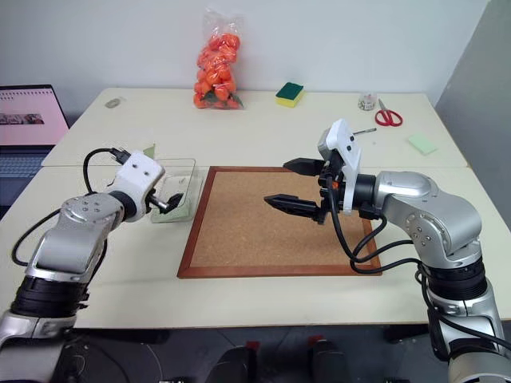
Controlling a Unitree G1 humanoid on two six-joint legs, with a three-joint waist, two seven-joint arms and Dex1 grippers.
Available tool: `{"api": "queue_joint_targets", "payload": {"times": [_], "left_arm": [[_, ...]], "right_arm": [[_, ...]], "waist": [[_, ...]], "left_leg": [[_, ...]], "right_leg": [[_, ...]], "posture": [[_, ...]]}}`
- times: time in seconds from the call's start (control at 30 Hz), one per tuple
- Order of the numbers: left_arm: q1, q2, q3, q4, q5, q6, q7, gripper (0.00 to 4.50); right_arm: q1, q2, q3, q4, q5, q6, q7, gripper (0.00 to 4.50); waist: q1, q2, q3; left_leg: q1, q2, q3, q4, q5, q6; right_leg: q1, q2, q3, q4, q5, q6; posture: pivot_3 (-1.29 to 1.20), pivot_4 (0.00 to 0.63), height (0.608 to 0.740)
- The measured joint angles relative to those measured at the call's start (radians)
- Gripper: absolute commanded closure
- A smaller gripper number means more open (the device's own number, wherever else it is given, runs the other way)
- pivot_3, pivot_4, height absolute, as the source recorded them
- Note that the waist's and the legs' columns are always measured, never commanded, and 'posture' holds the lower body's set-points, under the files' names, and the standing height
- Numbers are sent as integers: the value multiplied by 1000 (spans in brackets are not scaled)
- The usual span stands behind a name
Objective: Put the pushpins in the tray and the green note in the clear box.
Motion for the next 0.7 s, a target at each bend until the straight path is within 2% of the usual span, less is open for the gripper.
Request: {"api": "queue_joint_targets", "payload": {"times": [0.13,0.27,0.33,0.7], "left_arm": [[-28,-50,45,37,-46,29,-21,95],[-68,-178,156,33,-173,158,-19,95],[-85,-198,181,26,-201,190,-12,95],[-126,-177,201,25,-197,192,25,95]], "right_arm": [[0,0,0,-1,3,0,0,0],[0,1,0,-1,3,0,-3,0],[-1,1,0,-2,5,2,-5,0],[-5,0,0,-3,21,13,-14,0]], "waist": [[4,0,0],[13,0,0],[15,0,0],[15,0,0]], "left_leg": [[-1,0,0,1,0,0],[-4,0,-2,1,0,0],[-4,0,-2,1,0,0],[-4,0,-2,1,0,0]], "right_leg": [[0,-1,0,-1,0,0],[0,-1,-3,-1,0,0],[0,0,-3,-1,0,0],[-1,-1,-3,-2,0,0]], "posture": [[0,150,740],[0,150,740],[0,150,740],[0,150,740]]}}
